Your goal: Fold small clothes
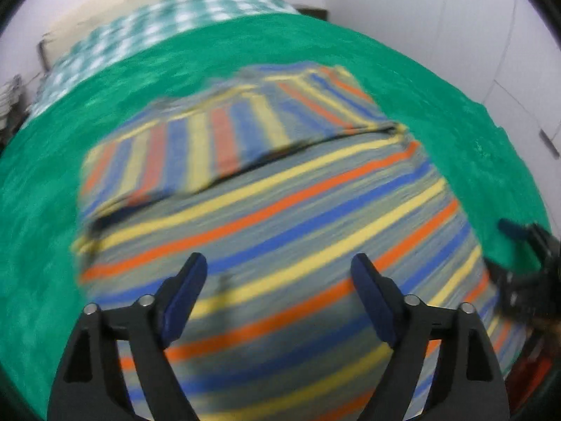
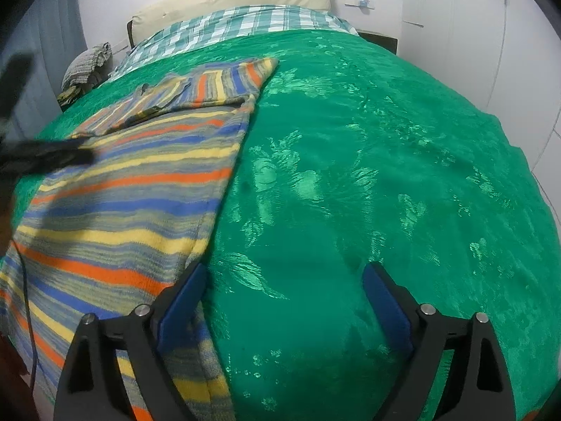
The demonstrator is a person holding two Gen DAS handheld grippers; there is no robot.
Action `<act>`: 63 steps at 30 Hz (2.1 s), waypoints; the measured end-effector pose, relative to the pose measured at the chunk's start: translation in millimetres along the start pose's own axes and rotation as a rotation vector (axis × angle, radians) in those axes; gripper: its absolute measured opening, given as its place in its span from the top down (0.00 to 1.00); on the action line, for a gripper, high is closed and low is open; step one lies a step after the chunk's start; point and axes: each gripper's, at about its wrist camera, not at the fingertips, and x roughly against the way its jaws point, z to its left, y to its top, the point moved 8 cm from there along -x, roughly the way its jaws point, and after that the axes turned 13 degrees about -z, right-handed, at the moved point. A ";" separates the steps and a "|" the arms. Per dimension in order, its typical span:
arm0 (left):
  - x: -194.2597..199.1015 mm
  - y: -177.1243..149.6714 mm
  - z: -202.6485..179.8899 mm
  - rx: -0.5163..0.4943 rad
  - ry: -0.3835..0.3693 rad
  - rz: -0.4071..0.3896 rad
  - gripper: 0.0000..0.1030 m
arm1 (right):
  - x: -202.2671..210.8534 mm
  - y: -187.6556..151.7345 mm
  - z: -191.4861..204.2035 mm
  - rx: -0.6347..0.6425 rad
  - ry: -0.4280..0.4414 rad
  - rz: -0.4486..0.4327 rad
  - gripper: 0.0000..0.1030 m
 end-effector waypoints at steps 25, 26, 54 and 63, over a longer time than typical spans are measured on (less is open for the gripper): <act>134.8 -110.4 123.5 0.494 0.356 -0.075 0.11 | 24.4 5.9 -3.6 0.018 -0.075 0.017 0.10; 138.6 -108.7 119.5 0.495 0.350 -0.085 0.11 | 30.4 8.7 -4.0 0.031 -0.093 0.004 0.10; 111.2 -160.1 106.7 0.457 0.312 0.074 0.08 | 69.9 16.4 -17.3 0.041 -0.115 -0.044 0.10; 106.9 -184.0 76.0 0.414 0.206 0.199 0.21 | 89.9 -38.2 -9.6 -0.283 0.261 0.312 0.28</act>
